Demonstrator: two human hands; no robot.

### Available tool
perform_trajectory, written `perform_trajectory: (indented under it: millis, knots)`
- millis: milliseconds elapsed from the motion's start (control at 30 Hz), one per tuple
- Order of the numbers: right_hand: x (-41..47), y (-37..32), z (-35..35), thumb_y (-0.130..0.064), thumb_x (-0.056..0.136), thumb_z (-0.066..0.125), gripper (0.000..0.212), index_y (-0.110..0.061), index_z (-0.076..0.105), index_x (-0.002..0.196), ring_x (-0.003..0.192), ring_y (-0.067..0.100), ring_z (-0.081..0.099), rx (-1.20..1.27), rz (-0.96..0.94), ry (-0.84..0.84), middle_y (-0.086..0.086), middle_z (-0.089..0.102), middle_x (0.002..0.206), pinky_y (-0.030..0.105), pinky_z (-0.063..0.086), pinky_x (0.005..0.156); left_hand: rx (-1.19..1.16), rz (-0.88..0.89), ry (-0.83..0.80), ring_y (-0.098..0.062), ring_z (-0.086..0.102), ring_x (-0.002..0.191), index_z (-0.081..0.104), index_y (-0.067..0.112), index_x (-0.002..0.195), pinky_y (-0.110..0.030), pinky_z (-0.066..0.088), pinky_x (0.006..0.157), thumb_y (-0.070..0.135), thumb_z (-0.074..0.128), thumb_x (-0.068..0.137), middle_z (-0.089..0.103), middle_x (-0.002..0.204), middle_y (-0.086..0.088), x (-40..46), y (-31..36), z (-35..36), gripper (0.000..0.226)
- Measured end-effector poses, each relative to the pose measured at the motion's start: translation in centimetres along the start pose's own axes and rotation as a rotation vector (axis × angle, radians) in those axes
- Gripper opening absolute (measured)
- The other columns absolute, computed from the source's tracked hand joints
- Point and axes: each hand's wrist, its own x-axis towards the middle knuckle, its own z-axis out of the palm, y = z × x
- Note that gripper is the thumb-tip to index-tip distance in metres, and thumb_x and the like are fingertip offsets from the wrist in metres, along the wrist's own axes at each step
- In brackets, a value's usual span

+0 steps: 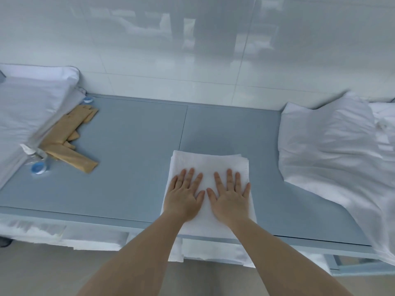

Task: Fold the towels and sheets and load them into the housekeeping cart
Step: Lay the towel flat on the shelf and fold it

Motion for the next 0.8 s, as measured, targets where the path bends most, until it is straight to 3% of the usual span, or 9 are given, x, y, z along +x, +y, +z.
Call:
perform_trajectory:
  millis: [467,700,800]
  knots:
    - [0.9,-19.6,3.1,-0.065,0.088,-0.005,0.064,-0.039,-0.027,0.142,0.142,0.024,-0.03,0.022,0.009,0.027,0.0,-0.03,0.155,0.054,-0.019,0.112,0.023,0.005,0.011,-0.007,-0.023,0.144,-0.01,0.041,0.15,-0.03,-0.016,0.117,0.055,0.012,0.098,-0.019,0.159,0.013,-2.6,-19.3,-3.3,0.058]
    - [3.2,-24.1,3.1,-0.065,0.09,-0.003,0.065,-0.038,-0.021,0.146,0.143,0.024,-0.028,0.016,-0.017,0.035,0.001,-0.028,0.156,0.054,-0.018,0.113,0.024,0.003,0.023,-0.008,-0.021,0.145,-0.007,0.039,0.151,-0.031,-0.016,0.117,0.055,0.012,0.098,-0.017,0.16,0.011,-1.0,-24.3,-4.0,0.059]
    - [4.0,-24.9,2.9,-0.065,0.091,0.0,0.065,-0.038,-0.014,0.149,0.144,0.025,-0.023,0.004,-0.026,0.016,0.001,-0.021,0.159,0.056,-0.017,0.112,0.026,-0.019,0.008,-0.012,-0.009,0.148,0.006,0.037,0.153,-0.033,-0.01,0.118,0.054,0.019,0.097,-0.003,0.162,0.008,-0.2,-24.8,-4.5,0.06]
